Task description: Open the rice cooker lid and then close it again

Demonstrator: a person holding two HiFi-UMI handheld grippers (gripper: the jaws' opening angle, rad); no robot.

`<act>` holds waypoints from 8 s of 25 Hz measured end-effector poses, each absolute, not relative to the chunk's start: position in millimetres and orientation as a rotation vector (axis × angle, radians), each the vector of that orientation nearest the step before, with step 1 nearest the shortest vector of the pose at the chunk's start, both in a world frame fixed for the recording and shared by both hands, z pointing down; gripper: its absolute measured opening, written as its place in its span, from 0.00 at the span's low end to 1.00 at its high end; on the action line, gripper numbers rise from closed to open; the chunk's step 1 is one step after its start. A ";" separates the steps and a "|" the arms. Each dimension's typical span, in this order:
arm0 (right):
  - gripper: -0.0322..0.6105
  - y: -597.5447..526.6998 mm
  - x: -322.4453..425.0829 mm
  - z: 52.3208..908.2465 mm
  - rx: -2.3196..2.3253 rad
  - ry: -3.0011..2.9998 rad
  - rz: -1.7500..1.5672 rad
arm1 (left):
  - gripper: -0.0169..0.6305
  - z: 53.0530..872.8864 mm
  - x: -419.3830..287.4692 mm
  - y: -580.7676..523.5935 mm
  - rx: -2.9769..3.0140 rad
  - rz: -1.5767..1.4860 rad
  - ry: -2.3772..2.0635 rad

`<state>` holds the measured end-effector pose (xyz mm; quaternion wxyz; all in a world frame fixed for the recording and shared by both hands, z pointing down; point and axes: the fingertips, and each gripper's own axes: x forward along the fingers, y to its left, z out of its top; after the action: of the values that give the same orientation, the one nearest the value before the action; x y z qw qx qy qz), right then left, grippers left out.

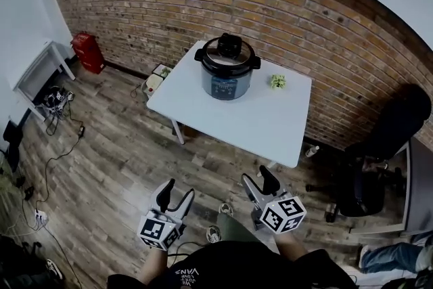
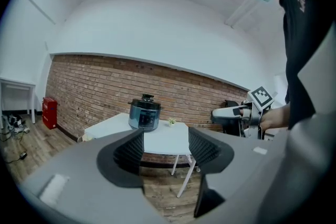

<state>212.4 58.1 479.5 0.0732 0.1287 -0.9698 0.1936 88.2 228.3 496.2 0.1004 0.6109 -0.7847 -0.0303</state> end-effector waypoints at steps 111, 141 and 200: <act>0.47 -198.9 -24.7 492.3 1.469 -2.764 0.809 | 0.60 453.5 -143.3 -295.2 2.948 0.884 -0.691; 0.47 -205.9 -18.6 503.6 1.493 -2.723 0.843 | 0.50 456.6 -146.5 -294.0 2.994 0.956 -0.497; 0.47 -171.9 -24.6 483.7 1.439 -2.781 0.854 | 0.46 359.3 -255.8 -257.6 2.776 0.101 -0.873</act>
<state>-24.6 -171.9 483.7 -0.0520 0.4429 -0.8557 0.2626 -255.8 -257.6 359.3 0.1148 0.9470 -0.2980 0.0346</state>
